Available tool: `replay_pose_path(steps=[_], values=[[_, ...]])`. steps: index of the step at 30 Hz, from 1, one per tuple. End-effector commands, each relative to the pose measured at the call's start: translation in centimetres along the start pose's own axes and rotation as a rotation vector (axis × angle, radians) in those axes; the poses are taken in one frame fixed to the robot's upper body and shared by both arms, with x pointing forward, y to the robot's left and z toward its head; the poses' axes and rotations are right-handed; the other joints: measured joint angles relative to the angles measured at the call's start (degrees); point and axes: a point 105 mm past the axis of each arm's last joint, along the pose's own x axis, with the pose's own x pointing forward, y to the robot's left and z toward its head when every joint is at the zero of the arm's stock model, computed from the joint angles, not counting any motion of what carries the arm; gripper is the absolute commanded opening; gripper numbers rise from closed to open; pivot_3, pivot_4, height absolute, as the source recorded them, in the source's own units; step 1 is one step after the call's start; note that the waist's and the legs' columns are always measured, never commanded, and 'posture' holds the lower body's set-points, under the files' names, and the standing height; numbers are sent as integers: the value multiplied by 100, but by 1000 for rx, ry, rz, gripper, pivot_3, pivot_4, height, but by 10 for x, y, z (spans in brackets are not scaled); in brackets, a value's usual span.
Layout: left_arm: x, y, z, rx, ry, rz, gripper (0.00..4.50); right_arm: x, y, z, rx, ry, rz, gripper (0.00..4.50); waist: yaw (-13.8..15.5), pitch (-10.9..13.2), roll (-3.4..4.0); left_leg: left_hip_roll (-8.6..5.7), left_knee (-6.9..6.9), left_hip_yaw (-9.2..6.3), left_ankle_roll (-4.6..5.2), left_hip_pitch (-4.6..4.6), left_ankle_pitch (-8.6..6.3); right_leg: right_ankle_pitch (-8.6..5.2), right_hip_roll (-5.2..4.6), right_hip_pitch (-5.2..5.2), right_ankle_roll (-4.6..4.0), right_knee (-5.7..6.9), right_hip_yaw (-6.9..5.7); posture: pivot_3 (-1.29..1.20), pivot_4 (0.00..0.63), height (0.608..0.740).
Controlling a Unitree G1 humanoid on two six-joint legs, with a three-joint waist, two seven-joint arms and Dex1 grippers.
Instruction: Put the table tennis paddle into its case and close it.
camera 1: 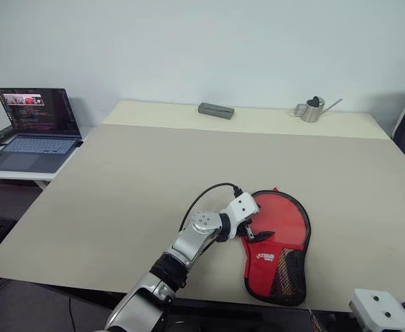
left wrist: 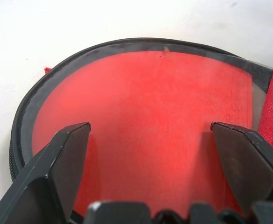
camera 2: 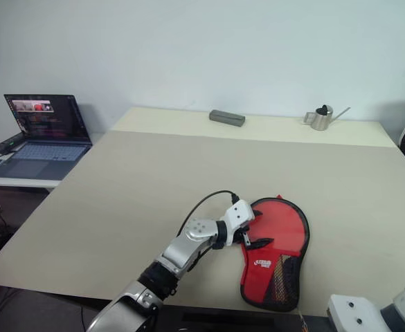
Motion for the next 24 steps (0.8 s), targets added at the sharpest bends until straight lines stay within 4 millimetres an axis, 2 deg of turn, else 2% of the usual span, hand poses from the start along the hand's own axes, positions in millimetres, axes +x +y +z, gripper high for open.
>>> replay_pose_path(steps=[1, 6, 12, 16, 19, 22, 24], values=[[-1, -4, -30, -14, 122, 9, 4500, 5, 10, 15, 0, -64, 79, 295, 0, 0, 1, -1, 1, 0, 0, 0, 0, -4, 0, 0, -6, 0, 0, 0, 150, 740], [-1, -4, -30, -14, 121, 11, 4500, -5, 6, 24, 27, -119, 73, 1924, -4, 0, -1, 0, 2, -1, 1, -1, 0, -9, -1, 1, -17, 0, -1, 0, 150, 740], [1, -3, -29, -9, 114, 18, 4500, -28, 0, 39, 105, -258, 63, 1924, -10, 2, -3, 5, 11, 2, 2, 0, -1, -10, 0, 3, -17, 1, -2, 0, 150, 740], [3, 3, -22, -7, 87, 45, 4500, -64, -30, 55, 128, -375, -82, 1924, -21, 8, 1, 5, 21, 5, 3, -3, -2, -11, -3, 4, -20, 0, 0, 0, 150, 740], [2, 6, -16, -3, 71, 53, 4500, -80, -38, 63, 143, -401, -112, 1924, -26, 15, 12, 7, 27, 7, 5, -7, -3, -13, -16, 0, -23, 0, -1, 0, 150, 740], [2, 8, -15, 3, 67, 60, 4500, -77, -31, 55, 167, -314, -72, 1924, -3, 14, 9, 7, 27, 0, 6, -7, -2, -13, -17, -4, -23, 1, -6, 0, 150, 740], [3, 9, -14, 3, 65, 65, 4500, -72, -28, 49, 176, -268, -51, 2285, -6, 12, 8, 6, 28, -4, 17, -12, -5, 8, -15, -7, 13, 1, -7, 0, 150, 740]])
